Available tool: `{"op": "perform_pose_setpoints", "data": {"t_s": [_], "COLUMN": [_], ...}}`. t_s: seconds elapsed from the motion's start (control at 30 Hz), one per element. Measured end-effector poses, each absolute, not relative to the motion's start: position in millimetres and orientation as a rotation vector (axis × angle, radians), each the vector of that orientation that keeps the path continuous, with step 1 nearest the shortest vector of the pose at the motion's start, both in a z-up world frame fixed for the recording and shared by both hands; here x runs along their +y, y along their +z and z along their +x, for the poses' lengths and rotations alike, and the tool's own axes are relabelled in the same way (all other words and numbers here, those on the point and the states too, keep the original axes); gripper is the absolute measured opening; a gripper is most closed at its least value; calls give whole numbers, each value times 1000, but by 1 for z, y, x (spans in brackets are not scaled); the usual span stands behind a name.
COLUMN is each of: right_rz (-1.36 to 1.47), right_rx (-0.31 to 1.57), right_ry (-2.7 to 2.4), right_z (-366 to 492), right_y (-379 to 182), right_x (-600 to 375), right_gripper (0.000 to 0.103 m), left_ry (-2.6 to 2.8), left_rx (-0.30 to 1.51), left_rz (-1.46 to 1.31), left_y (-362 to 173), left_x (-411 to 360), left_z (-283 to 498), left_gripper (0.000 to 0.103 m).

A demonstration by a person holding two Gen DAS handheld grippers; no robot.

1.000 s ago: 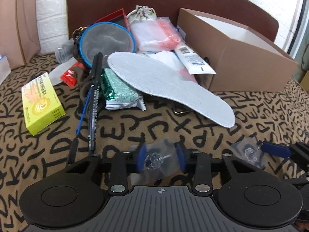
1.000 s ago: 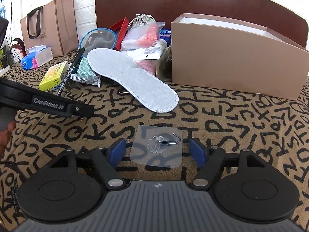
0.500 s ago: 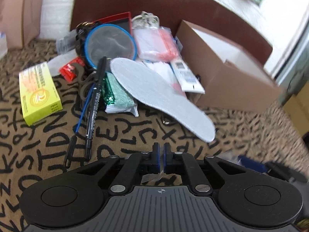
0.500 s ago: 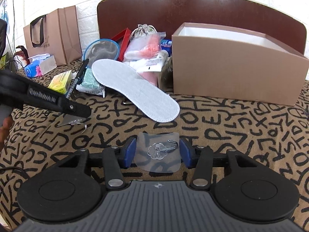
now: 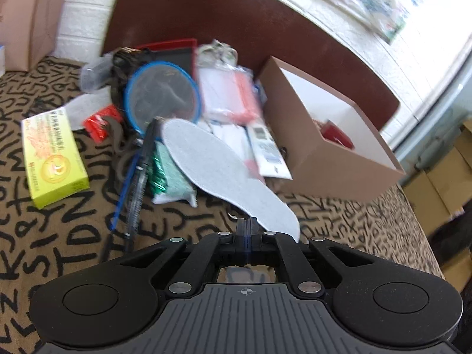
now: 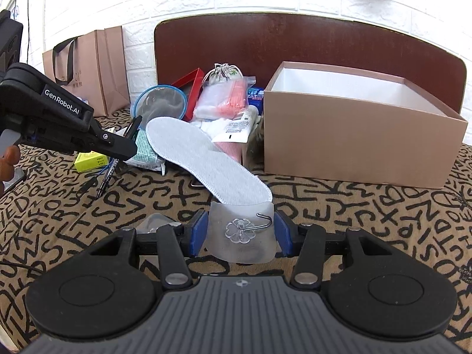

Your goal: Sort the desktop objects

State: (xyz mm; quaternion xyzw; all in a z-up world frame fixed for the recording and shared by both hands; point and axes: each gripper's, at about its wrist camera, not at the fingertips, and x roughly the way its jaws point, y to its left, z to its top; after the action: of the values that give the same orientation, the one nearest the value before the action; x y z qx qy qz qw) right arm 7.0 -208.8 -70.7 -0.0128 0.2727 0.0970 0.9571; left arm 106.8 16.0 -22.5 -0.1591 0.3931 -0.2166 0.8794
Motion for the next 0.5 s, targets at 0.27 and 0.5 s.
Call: {"op": "perform_pose_setpoints", "data": {"t_s": [0.27, 0.5], "right_rz": [-8, 9], "right_rx": [591, 608], "right_ry": [192, 182], "right_z": [6, 7], "right_y": [-82, -86], "right_x": [-211, -216], "right_gripper": [54, 54], "left_ry": [-537, -617], "left_rx": [859, 820], "left_rz": [-132, -7], "left_y": [-57, -61], "left_x": [-21, -49], "left_z": [84, 82], "left_gripper": [30, 46]}}
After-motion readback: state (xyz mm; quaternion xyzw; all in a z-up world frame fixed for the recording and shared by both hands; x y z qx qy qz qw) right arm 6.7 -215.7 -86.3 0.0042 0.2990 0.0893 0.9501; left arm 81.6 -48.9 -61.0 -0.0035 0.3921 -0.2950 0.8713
